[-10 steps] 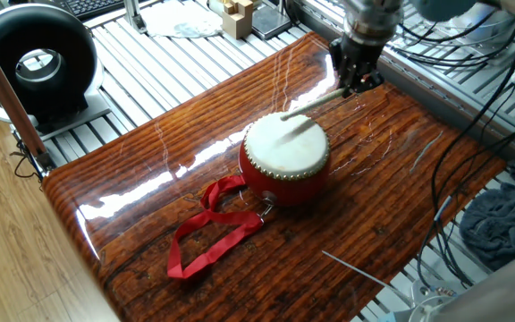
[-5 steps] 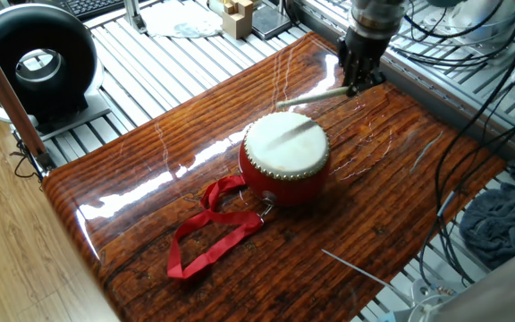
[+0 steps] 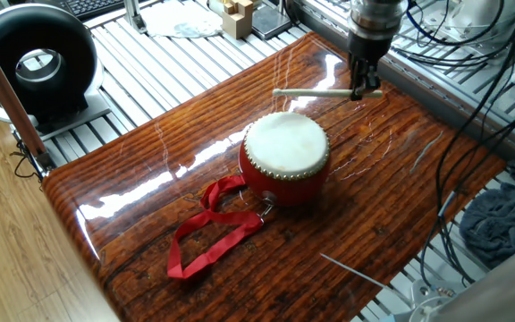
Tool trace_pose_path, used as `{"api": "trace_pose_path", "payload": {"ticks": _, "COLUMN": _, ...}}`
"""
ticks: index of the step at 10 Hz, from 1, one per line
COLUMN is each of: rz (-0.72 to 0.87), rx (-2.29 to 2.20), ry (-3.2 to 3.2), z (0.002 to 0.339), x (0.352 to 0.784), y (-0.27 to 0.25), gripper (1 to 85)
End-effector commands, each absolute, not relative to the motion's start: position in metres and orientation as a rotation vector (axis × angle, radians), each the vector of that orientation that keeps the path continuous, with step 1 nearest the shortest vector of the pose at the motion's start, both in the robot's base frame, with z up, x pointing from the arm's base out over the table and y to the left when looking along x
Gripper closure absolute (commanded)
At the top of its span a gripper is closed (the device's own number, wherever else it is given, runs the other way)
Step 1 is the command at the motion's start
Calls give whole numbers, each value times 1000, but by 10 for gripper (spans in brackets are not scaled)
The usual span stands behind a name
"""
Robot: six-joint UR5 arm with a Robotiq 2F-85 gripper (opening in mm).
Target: Play the drum
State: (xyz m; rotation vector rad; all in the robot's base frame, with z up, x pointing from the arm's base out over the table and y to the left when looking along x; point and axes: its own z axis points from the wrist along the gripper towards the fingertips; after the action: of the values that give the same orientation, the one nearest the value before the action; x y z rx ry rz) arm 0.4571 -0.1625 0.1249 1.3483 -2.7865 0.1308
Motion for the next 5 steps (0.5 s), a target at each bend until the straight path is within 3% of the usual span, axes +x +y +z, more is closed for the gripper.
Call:
{"api": "trace_pose_path", "payload": {"ticks": 1, "rz": 160, "rx": 1082, "ry": -2819, "z": 121, "x": 441, "y": -170, "gripper": 847}}
{"api": "trace_pose_path", "payload": {"ticks": 5, "rz": 31, "rx": 878, "ry": -2827, "z": 106, "x": 417, "y": -155, "gripper": 847}}
